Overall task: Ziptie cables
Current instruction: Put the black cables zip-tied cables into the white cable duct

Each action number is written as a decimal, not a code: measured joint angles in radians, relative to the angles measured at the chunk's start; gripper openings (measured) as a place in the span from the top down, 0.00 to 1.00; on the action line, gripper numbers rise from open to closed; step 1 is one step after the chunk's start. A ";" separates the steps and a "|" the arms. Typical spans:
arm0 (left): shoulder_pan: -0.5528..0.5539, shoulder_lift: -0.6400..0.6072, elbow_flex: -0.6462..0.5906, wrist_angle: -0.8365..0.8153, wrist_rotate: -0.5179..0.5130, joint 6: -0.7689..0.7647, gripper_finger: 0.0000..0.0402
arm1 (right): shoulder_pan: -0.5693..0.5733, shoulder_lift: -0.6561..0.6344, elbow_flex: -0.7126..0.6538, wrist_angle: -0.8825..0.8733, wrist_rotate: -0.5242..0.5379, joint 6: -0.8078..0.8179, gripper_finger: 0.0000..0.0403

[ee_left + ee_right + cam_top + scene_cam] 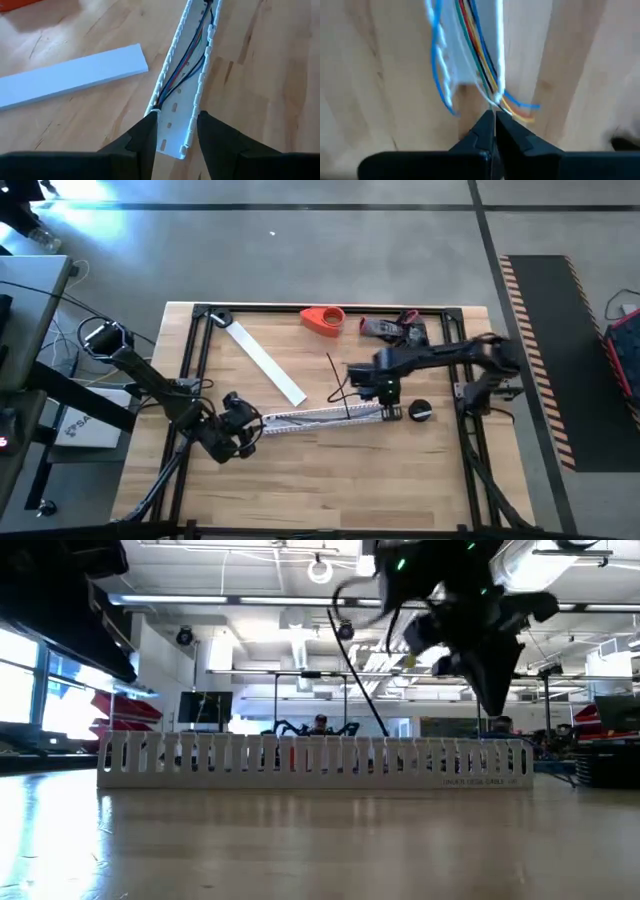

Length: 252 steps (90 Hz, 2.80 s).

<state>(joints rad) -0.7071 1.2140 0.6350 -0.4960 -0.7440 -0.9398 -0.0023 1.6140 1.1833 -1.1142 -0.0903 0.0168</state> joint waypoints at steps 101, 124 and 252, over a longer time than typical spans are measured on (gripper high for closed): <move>-0.021 0.089 0.000 0.052 -0.020 -0.034 0.70 | 0.372 -0.180 -0.314 0.242 0.585 0.857 1.00; -0.021 0.089 0.000 0.056 -0.015 -0.035 0.70 | 0.461 -0.249 -0.294 0.176 0.559 0.979 1.00; -0.020 0.089 0.000 0.101 -0.052 -0.008 0.70 | 0.128 -0.227 -0.511 0.446 0.552 0.916 0.81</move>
<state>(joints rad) -0.7269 1.3029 0.6353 -0.3950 -0.7956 -0.9478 0.1259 1.3872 0.6727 -0.6682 0.4613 0.9329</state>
